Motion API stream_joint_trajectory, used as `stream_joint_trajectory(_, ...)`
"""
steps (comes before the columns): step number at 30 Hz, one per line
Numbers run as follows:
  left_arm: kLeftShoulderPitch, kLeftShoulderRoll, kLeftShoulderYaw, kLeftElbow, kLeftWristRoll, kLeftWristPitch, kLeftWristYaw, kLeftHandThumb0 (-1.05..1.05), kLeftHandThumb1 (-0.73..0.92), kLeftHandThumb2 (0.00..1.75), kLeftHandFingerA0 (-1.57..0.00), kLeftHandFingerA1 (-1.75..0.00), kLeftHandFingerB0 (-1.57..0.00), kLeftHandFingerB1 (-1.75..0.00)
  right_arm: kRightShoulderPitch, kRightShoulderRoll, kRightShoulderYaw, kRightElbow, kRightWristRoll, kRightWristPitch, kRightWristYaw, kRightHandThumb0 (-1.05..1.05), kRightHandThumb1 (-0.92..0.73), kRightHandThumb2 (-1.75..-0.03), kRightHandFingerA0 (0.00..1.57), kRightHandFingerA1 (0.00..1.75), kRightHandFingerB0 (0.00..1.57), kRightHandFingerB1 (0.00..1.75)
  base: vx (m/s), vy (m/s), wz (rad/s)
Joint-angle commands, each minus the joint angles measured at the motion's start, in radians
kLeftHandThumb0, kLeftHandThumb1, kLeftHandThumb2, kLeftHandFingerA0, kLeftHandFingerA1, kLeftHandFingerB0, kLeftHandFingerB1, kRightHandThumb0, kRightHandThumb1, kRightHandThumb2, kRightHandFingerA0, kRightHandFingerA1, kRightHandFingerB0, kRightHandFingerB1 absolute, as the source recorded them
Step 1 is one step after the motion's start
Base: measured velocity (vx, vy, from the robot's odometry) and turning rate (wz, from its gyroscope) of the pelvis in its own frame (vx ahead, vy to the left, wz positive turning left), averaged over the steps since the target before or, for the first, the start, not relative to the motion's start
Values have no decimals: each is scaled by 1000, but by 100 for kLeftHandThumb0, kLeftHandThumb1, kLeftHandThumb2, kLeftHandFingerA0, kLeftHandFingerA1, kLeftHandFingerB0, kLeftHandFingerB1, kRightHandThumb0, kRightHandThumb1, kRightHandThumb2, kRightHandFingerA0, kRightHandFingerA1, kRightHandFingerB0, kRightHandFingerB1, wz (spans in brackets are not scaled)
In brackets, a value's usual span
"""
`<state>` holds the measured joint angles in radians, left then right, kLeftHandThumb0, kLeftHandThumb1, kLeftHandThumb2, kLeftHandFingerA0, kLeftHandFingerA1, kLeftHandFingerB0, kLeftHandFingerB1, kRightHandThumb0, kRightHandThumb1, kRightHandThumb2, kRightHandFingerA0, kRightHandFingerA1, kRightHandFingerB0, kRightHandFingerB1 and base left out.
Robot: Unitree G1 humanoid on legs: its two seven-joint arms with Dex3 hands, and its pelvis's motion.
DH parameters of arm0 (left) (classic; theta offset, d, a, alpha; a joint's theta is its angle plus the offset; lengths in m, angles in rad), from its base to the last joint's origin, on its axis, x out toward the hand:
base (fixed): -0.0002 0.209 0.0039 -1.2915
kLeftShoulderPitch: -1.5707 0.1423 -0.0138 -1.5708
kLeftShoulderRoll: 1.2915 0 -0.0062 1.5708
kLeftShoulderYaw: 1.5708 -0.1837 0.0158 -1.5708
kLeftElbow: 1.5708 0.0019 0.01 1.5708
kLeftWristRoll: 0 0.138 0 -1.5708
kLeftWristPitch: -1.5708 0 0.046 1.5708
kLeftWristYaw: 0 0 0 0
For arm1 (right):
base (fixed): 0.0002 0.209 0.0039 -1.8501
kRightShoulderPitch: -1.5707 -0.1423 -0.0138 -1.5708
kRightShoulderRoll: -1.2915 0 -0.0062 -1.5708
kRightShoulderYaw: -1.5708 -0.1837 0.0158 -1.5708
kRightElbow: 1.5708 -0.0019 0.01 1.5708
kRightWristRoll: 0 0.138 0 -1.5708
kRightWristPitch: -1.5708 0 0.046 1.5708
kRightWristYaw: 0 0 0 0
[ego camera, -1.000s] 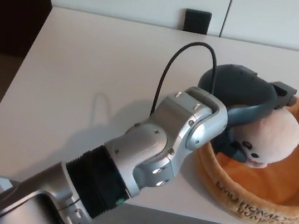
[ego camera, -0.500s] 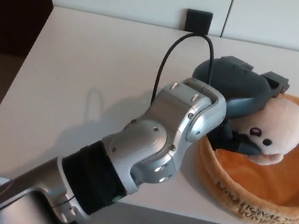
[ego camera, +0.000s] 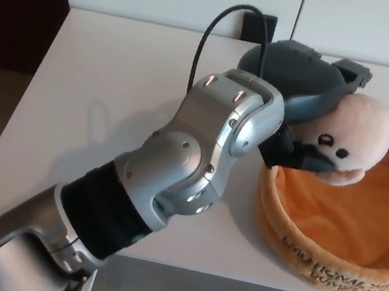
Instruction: The robot walks towards a table in front, picks a dumpling toy with left hand and puts it in an orange round plate
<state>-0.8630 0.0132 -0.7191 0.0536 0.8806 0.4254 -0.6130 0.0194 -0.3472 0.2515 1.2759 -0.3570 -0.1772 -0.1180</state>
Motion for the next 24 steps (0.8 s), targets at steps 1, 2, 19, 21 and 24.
stream_joint_trajectory(1,-41,13,-4,-4,56,47,-61,-101,78,122,0,-8,0,-7,7,18,-5,-24,6,-6,8,-48,-63,-61,74,55,32,32,0,0,0)
stream_joint_trajectory(2,-44,13,-7,-2,62,48,-59,-101,78,122,0,-8,0,-7,5,18,-7,-28,8,-7,12,-48,-63,-61,74,55,32,32,0,0,0)
stream_joint_trajectory(19,7,-2,-34,6,80,-24,47,-105,61,60,0,0,0,0,1,21,-34,-65,22,-12,56,-43,-62,-60,79,73,35,32,0,0,0)
stream_joint_trajectory(21,-1,2,-43,3,102,2,8,-105,72,115,0,0,0,-2,-6,25,-33,-68,21,-10,56,-40,-60,-58,80,81,35,32,0,0,0)
stream_joint_trajectory(24,-7,3,-47,3,115,17,-12,-105,79,123,0,-2,0,-3,-12,27,-35,-68,22,-9,58,-39,-59,-58,81,81,34,32,0,0,0)
